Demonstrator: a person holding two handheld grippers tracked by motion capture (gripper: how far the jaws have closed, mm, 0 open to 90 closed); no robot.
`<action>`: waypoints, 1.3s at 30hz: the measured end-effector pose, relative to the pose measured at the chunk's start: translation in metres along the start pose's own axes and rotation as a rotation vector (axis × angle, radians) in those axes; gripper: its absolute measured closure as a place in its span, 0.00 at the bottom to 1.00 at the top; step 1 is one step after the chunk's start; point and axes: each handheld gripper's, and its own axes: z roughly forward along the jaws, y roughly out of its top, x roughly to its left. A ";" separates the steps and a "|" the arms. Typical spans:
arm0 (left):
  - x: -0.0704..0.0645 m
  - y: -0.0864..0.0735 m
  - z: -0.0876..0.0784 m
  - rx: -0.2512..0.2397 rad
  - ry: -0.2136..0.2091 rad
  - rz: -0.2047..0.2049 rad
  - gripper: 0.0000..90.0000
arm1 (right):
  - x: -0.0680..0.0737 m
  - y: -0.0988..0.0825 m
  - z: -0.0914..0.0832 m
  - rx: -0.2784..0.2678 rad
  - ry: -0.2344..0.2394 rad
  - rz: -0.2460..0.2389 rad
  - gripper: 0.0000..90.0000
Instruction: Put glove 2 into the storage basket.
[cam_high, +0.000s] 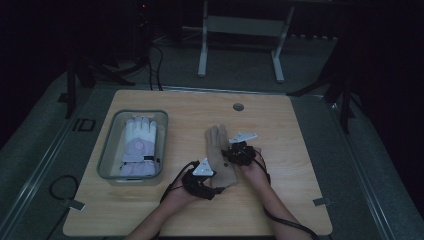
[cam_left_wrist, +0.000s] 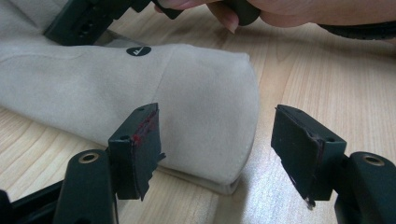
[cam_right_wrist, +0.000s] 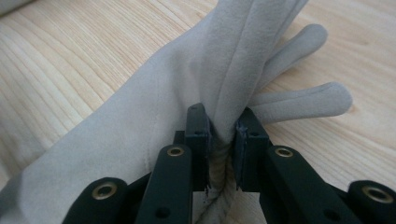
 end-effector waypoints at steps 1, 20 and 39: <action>-0.001 0.000 0.001 0.009 0.004 0.013 0.36 | 0.003 -0.001 0.000 -0.006 -0.019 -0.025 0.88; -0.013 0.005 0.013 0.109 0.115 0.144 0.49 | 0.002 -0.001 0.000 -0.003 -0.003 0.029 0.88; -0.008 0.020 -0.013 0.182 0.159 0.163 0.91 | 0.014 0.023 -0.014 -0.057 0.037 0.048 0.89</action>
